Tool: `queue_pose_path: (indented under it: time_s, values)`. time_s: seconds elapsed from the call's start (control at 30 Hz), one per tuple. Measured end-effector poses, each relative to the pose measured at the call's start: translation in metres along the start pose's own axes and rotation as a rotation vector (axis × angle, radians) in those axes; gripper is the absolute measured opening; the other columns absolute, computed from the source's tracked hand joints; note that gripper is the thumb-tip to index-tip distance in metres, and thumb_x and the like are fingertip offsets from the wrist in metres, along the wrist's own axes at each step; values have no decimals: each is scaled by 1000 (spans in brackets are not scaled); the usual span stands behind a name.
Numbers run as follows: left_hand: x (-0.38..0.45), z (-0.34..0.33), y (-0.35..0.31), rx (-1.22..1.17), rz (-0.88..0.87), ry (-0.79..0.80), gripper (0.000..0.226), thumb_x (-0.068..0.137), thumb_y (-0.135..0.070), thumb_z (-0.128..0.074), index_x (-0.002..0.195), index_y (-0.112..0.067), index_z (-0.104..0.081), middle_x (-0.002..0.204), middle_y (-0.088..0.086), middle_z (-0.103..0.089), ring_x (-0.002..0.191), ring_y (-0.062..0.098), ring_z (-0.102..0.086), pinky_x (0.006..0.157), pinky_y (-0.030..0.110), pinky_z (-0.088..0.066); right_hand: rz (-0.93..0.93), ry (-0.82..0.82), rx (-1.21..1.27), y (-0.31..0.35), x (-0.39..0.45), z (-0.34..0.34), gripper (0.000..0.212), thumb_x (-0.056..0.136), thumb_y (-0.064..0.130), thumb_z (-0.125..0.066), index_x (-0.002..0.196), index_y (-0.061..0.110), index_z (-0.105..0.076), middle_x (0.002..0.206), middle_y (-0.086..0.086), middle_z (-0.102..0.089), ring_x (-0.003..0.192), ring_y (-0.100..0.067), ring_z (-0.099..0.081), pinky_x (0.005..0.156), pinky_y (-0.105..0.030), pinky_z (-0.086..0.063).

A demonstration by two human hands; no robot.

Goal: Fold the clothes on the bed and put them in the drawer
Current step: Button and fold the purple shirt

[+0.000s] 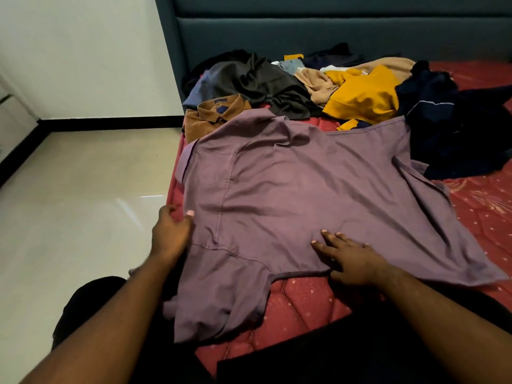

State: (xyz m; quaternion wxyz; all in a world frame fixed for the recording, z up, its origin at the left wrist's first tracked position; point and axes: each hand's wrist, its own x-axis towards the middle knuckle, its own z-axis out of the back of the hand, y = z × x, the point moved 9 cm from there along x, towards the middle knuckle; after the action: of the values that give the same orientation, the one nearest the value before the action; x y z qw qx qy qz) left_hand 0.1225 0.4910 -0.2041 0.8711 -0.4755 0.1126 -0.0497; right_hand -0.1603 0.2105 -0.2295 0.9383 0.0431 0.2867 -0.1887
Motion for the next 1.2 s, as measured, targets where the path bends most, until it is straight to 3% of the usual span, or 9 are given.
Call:
queue_pose_path:
  time_s: [0.17, 0.3, 0.47, 0.6, 0.7, 0.77, 0.9, 1.07, 1.2]
  values:
    - [-53, -23, -11, 646, -347, 267, 77, 95, -46, -51, 146, -58, 6, 133, 14, -57, 108, 39, -61, 93, 51, -50, 21, -30, -8, 9, 3, 1, 60, 99, 33, -31, 154, 36, -7, 163, 1, 6, 148, -32, -9, 116, -51, -24]
    - [-65, -25, 6, 799, -300, 422, 60, 99, -22, -34, 146, -56, -19, 139, 14, -52, 114, 34, -58, 95, 41, -49, 67, 40, 95, 12, 3, -5, 51, 104, 32, -30, 153, 35, -14, 162, -8, 7, 148, -37, -2, 121, -46, -6]
    - [-82, -8, 23, 992, -212, 571, 49, 100, -41, -27, 147, -51, -22, 149, 12, -44, 125, 33, -53, 100, 39, -44, 120, 230, 182, 33, -17, -19, 50, 104, 30, -35, 152, 31, -23, 161, -7, 10, 147, -38, 7, 119, -39, 2]
    - [-89, -3, -25, 1459, -233, 384, 42, 95, -49, -42, 136, -41, -46, 151, 10, -36, 135, 36, -35, 108, 57, -28, 142, 194, 387, 24, -30, -2, 56, 95, 48, -52, 146, 27, -42, 159, 1, -18, 147, -20, -19, 117, -23, -9]
    - [-88, -54, -87, 1243, -533, 262, 50, 94, -52, -44, 140, -33, -42, 153, 12, -28, 141, 38, -23, 112, 63, -19, 28, -79, 653, -14, -27, 29, 61, 87, 50, -63, 138, 19, -52, 138, -3, -56, 120, -13, -55, 104, -21, -38]
    - [-89, -102, -106, 1082, -649, 357, 55, 94, -52, -44, 146, -35, -36, 152, 9, -32, 143, 34, -23, 113, 63, -17, -97, -206, 711, -54, -26, 38, 46, 91, 32, -65, 134, 15, -57, 131, -3, -60, 113, -14, -58, 90, -13, -38]
    - [-94, -187, -100, 1109, -709, 547, 64, 95, -58, -39, 152, -36, -19, 161, 6, -12, 149, 31, -2, 110, 71, -2, -495, -357, 707, -177, -43, 19, 32, 89, 18, -61, 120, 11, -67, 125, -11, -65, 114, -29, -60, 95, -27, -43]
    - [-94, -244, -116, 949, -772, 592, 67, 93, -68, -27, 153, -41, -12, 164, -2, 3, 150, 28, 10, 109, 70, 8, -929, -526, 697, -267, -71, -10, 47, 86, 22, -58, 131, 10, -51, 132, -24, -51, 121, -40, -50, 98, -45, -42]
    - [-93, -267, -103, 946, -731, 482, 75, 84, -77, -4, 152, -45, -5, 164, -8, -1, 151, 23, 5, 111, 66, 9, -1004, -585, 1212, -297, -50, -41, 50, 73, 1, -76, 119, -2, -58, 102, -20, -63, 90, -33, -63, 85, -47, -54]
